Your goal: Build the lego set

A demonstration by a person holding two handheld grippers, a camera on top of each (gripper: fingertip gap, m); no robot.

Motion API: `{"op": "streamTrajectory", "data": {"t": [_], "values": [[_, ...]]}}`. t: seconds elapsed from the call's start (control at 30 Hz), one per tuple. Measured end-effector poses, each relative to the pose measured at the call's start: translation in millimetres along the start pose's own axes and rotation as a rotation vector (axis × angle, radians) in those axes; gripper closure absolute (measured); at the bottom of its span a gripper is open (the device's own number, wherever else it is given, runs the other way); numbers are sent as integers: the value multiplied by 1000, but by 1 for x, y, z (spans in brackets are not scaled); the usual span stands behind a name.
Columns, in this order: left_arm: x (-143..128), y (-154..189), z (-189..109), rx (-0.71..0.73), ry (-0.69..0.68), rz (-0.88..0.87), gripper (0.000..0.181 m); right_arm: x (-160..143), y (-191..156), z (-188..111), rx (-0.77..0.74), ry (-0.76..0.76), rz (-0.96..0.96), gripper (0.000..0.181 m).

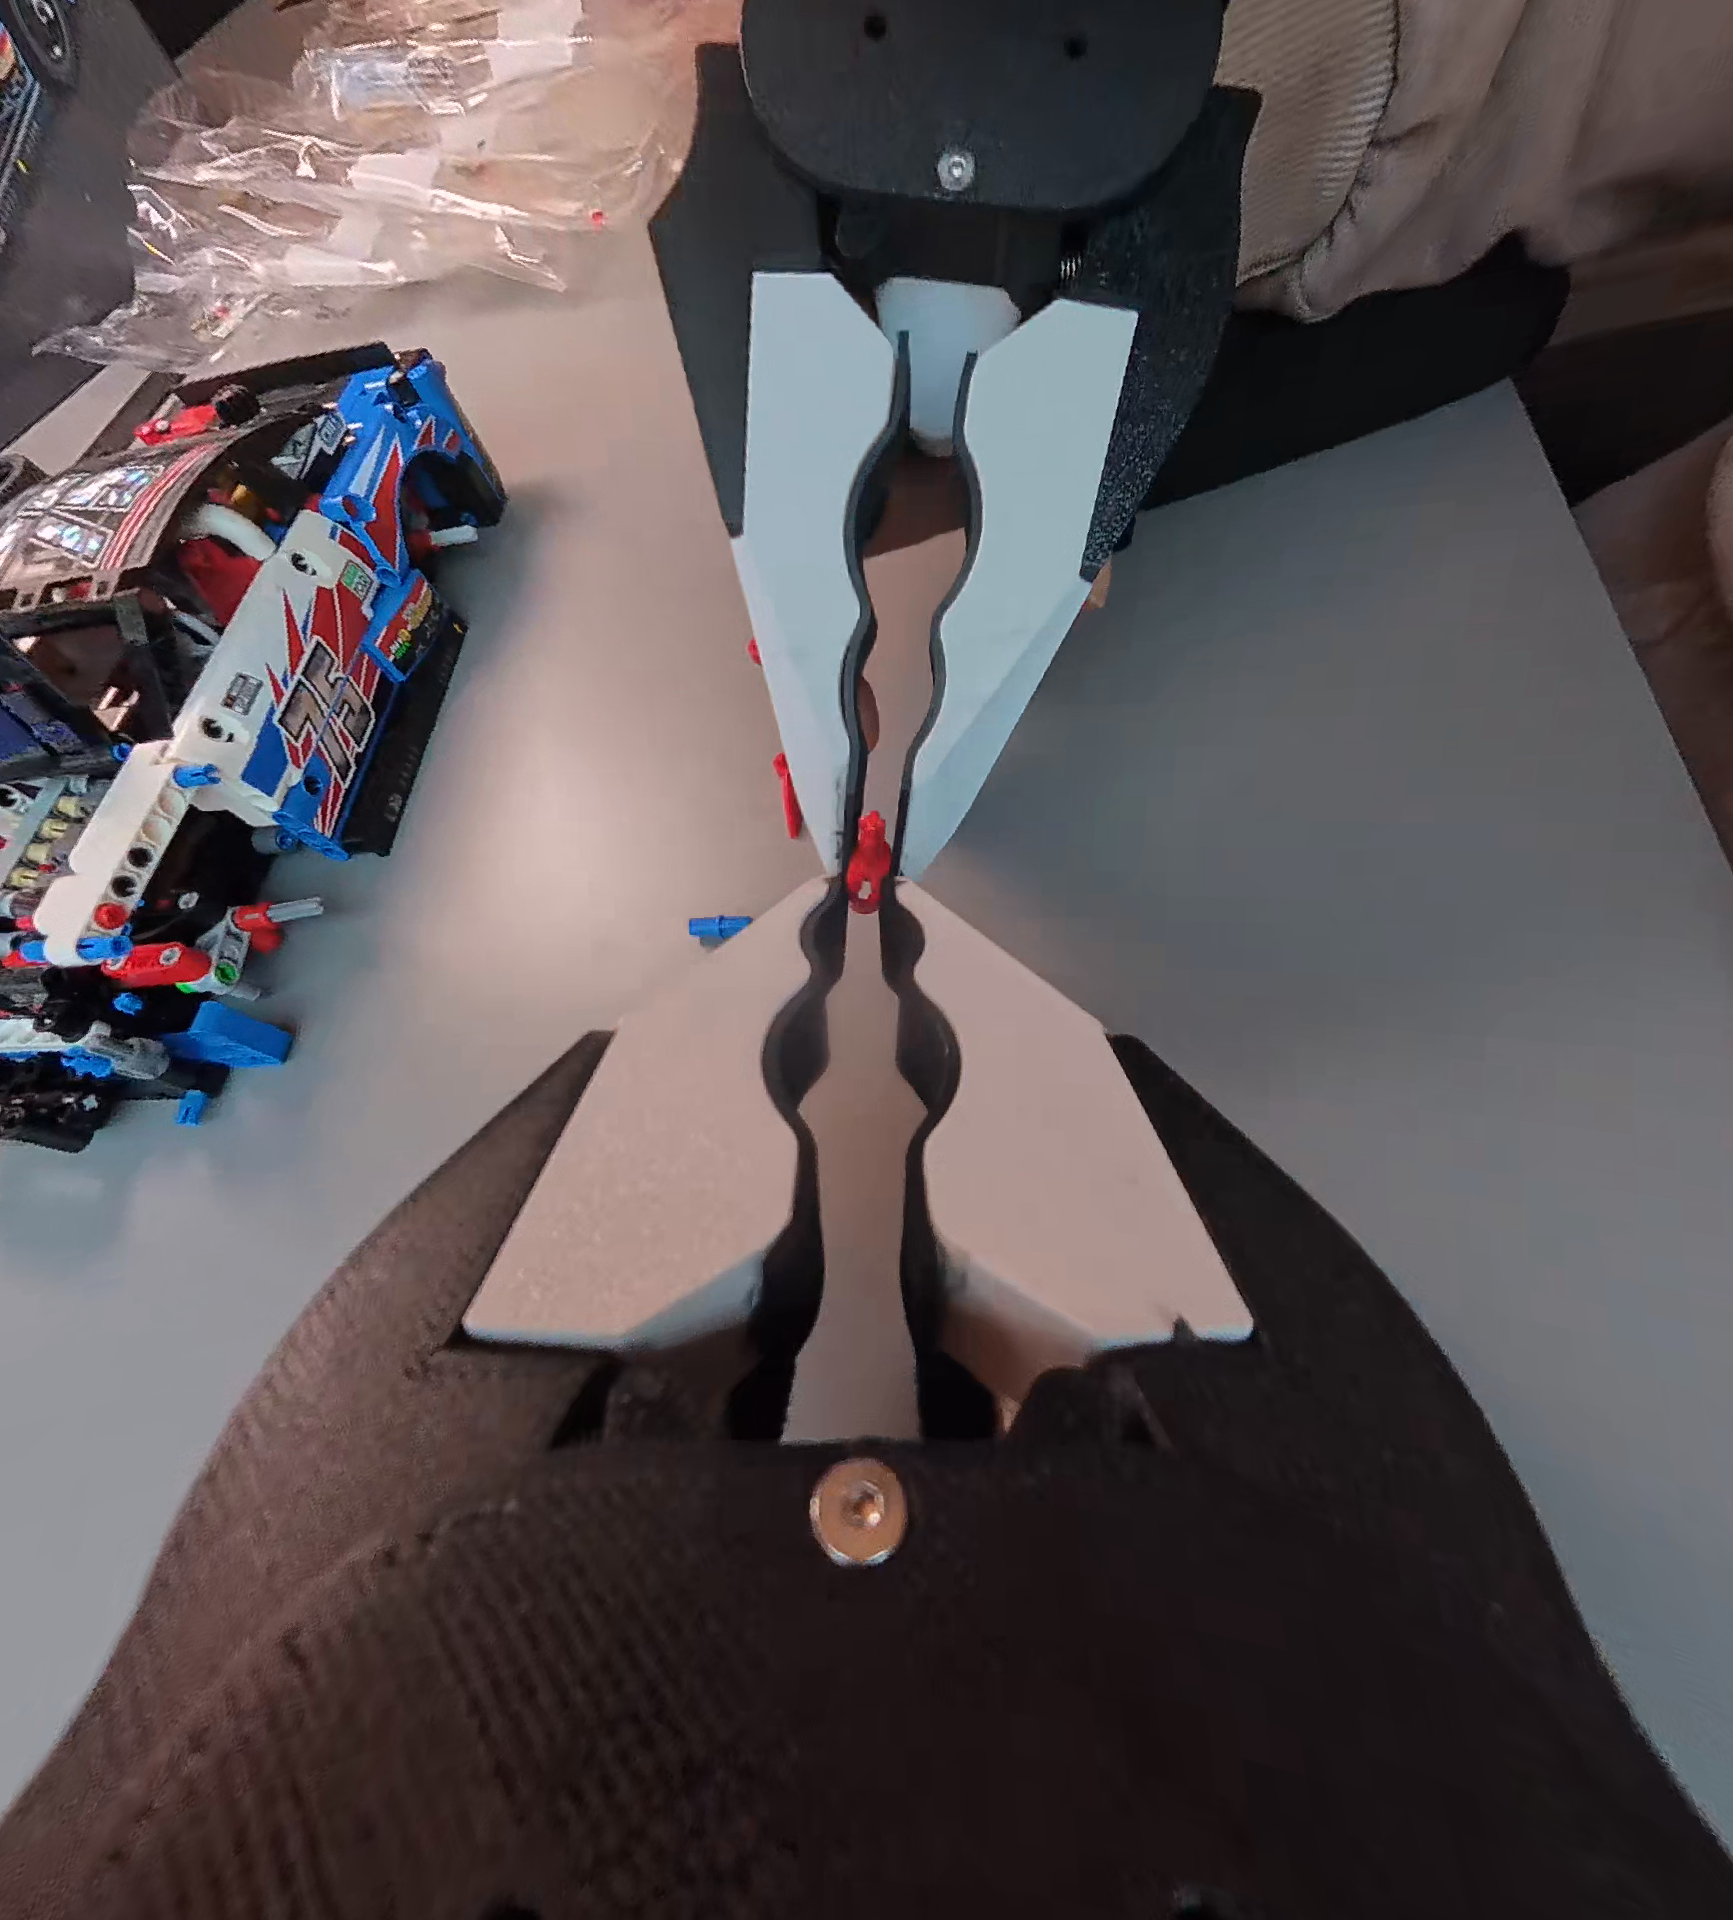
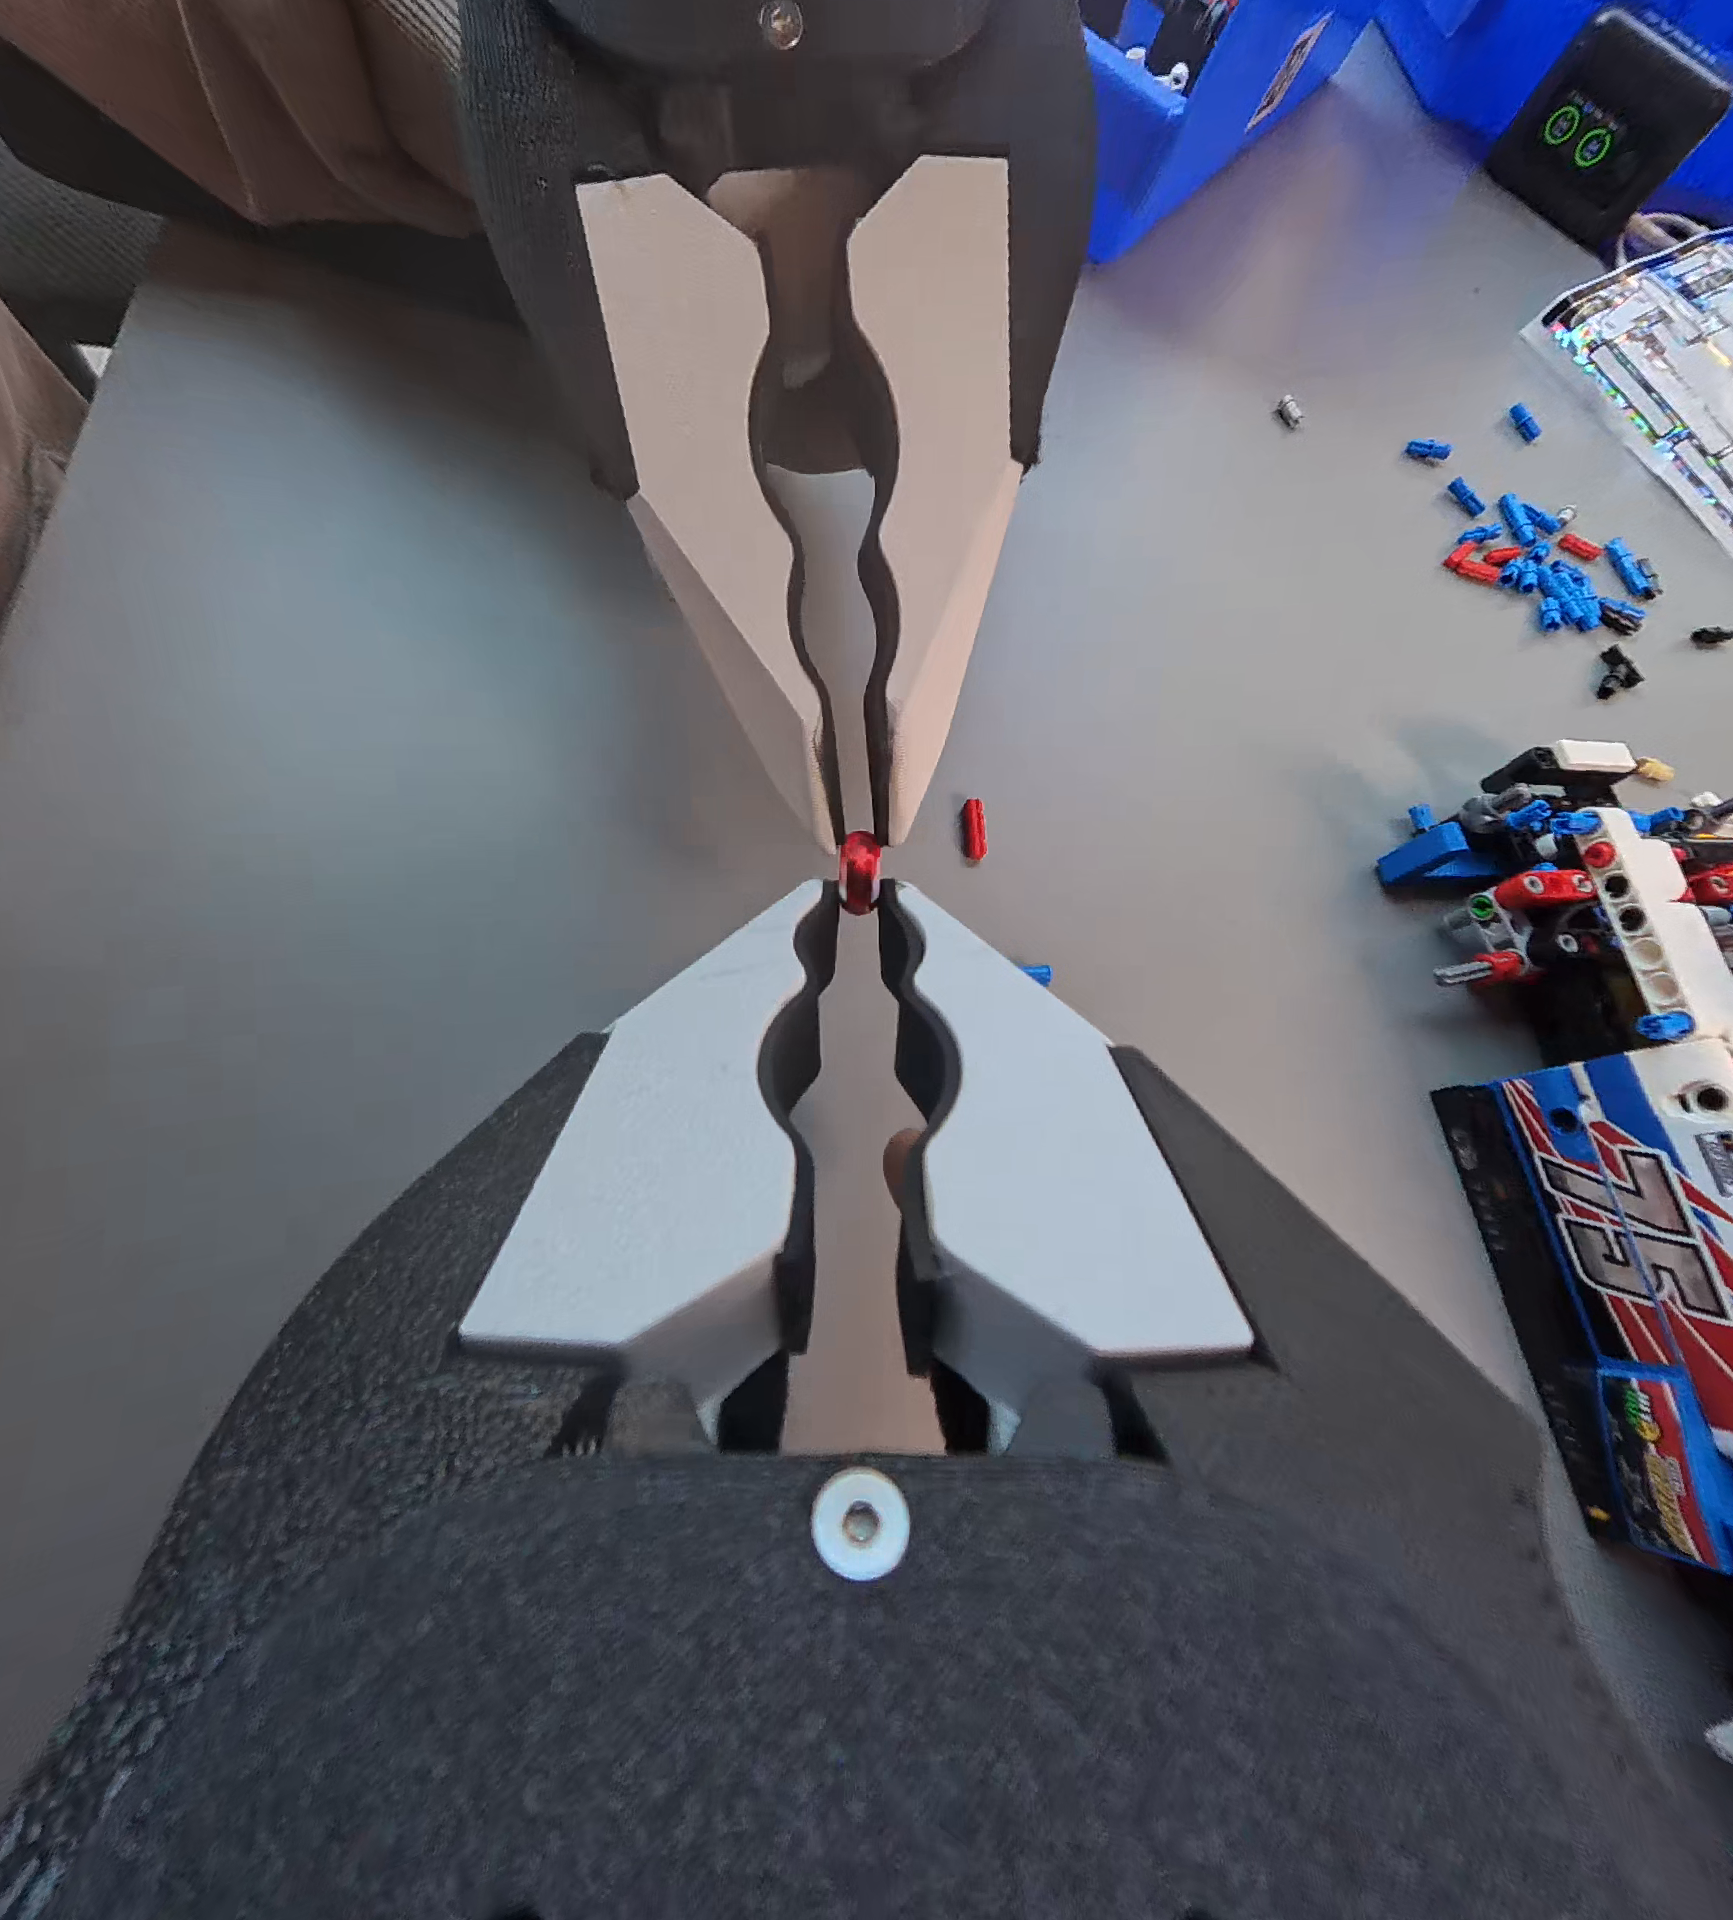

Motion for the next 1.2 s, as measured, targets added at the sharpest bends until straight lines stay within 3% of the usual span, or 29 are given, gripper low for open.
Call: {"op": "streamTrajectory", "data": {"t": [0.17, 0.27, 0.4, 0.63, 0.73, 0.9, 1.2], "values": [[2, -4, -4, -50, 94, -105, 176, -4, 10, -5, 137, 99, 221, 176], [9, -3, -11, -35, 162, -60, 168, -4, 19, -11, 296, 204, 472, 176], [16, 4, -14, -36, 218, 7, 171, -5, 23, -12, 503, 278, 728, 176], [20, 4, -19, -62, 258, -4, 177, -5, 23, -8, 664, 307, 888, 176], [23, -4, -25, -137, 343, -176, 180, 1, 27, -15, 611, 418, 801, 173], [20, -17, -33, -227, 463, -385, 180, 11, 27, -30, 305, 502, 471, 154], [20, -13, -29, -202, 423, -328, 180, 13, 23, -25, 256, 460, 418, 155]]}}
Point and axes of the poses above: each gripper's, where its closed fingertips meet, z out along the fingers, x out of its top, y = z × x across the jaws, the point moved 9 cm from there along -z, back along the fingers, and after that the axes turned 4 degrees about -x, right-handed, at the moved point
